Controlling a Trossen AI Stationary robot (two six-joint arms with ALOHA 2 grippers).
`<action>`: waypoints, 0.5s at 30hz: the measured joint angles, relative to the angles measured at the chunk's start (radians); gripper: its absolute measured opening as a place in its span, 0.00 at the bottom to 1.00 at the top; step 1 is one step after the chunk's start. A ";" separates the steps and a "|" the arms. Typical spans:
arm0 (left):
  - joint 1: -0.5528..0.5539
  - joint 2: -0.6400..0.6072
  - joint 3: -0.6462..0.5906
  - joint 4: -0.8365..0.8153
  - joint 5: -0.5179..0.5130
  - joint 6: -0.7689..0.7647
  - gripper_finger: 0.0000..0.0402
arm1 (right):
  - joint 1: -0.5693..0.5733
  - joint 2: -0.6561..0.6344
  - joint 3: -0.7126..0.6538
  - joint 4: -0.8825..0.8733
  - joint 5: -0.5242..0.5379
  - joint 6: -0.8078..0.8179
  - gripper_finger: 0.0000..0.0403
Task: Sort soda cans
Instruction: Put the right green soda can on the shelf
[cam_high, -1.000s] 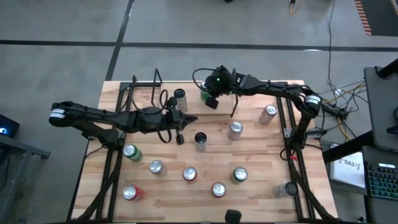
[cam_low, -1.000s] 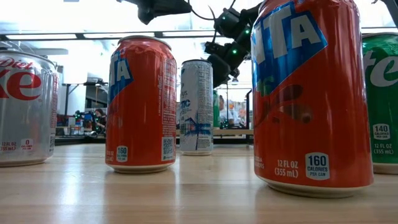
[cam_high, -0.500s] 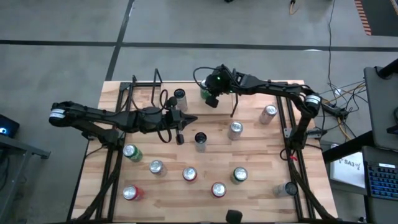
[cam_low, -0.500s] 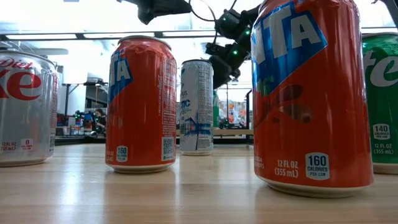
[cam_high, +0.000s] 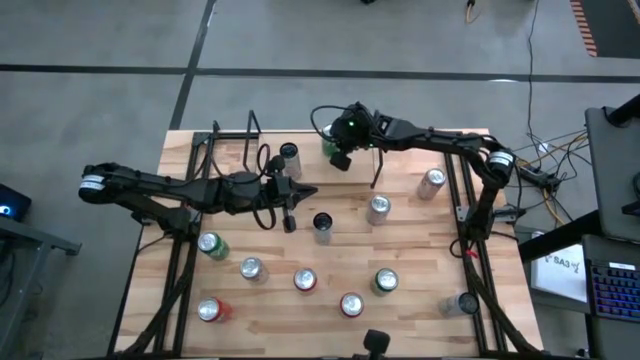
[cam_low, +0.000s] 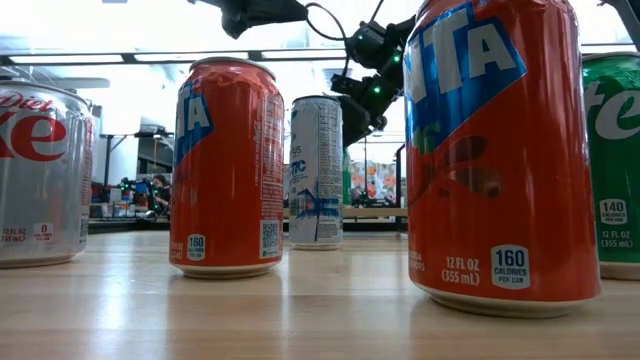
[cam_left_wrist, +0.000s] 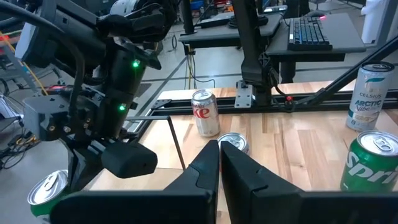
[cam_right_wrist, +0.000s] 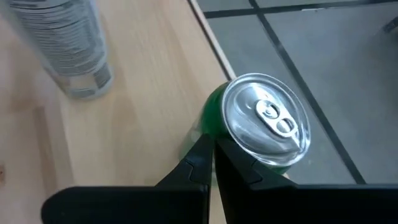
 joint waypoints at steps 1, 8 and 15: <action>0.000 0.000 0.000 0.000 0.000 0.002 0.00 | -0.004 0.000 0.000 0.005 0.000 0.000 0.02; 0.000 0.000 0.000 0.000 0.000 0.010 0.00 | -0.014 0.001 -0.001 0.027 0.000 0.000 0.02; 0.000 0.000 0.000 0.000 0.000 0.010 0.00 | -0.024 0.001 -0.001 0.043 0.000 0.000 0.02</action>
